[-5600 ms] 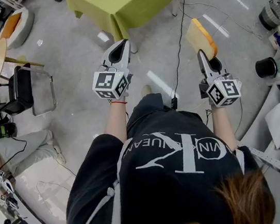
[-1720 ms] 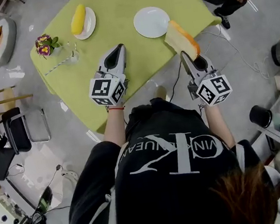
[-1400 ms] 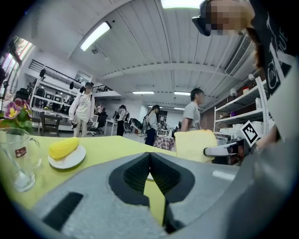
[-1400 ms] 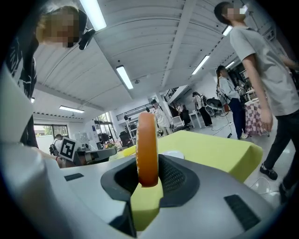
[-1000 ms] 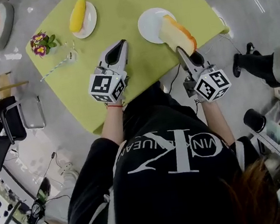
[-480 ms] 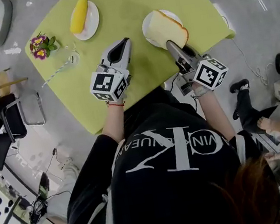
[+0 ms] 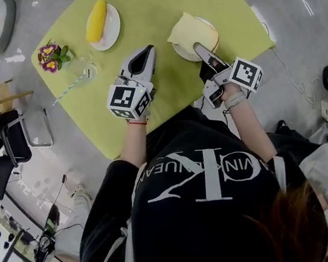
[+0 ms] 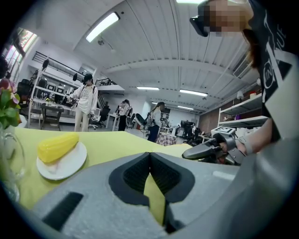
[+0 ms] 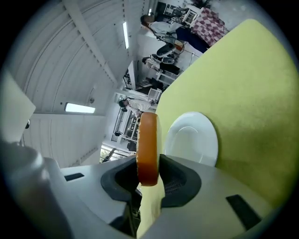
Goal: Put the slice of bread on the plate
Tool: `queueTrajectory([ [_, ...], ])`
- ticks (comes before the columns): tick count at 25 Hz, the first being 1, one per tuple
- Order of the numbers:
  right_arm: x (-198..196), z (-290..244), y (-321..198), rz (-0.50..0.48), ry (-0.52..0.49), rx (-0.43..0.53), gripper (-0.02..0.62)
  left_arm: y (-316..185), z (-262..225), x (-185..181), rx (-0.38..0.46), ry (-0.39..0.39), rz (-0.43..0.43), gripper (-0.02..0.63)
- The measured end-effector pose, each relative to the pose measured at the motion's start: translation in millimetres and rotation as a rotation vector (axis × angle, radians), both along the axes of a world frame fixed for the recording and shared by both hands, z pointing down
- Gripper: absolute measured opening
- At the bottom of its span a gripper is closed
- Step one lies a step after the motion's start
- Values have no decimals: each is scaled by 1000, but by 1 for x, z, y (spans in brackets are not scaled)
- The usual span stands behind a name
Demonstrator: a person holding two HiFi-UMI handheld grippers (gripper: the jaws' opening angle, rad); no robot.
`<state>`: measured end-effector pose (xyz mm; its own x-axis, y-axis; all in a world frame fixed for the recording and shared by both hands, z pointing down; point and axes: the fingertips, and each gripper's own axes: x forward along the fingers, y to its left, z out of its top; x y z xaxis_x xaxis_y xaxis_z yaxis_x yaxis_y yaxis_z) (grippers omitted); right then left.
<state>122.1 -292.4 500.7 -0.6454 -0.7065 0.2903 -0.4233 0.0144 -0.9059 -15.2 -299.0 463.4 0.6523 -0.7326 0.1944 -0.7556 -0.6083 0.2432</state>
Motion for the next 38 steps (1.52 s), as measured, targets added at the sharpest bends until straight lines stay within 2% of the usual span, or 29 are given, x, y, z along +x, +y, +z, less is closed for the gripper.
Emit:
queueTrajectory([
  [4,3,10,1,-6,22,-58,92,-3,0,-4,-4,4,-10,6],
  [6,-2,8,2,-42,10,-60,120,-3,0,-2,-5,5,-6,6],
  [9,-23,-9,-2,-185,-34,70,189,-3,1,-2,-6,9,-2,6],
  [10,-26,-9,-1,-223,-14,78,207,-3,1,-2,-8,14,-3,6],
  [12,-23,2,8,-270,62,14,252,-4,-1,-3,-11,26,-8,6],
  [14,-24,8,16,-346,122,-5,296,-4,-2,-3,-10,35,-10,6],
  [20,-30,14,32,-574,310,21,348,-5,-2,-5,-9,47,-11,7],
  [25,-31,14,43,-718,436,38,390,-6,-4,-5,-6,52,-9,6],
  [38,-13,15,62,-706,421,20,390,-4,-6,-2,-7,64,-4,6],
])
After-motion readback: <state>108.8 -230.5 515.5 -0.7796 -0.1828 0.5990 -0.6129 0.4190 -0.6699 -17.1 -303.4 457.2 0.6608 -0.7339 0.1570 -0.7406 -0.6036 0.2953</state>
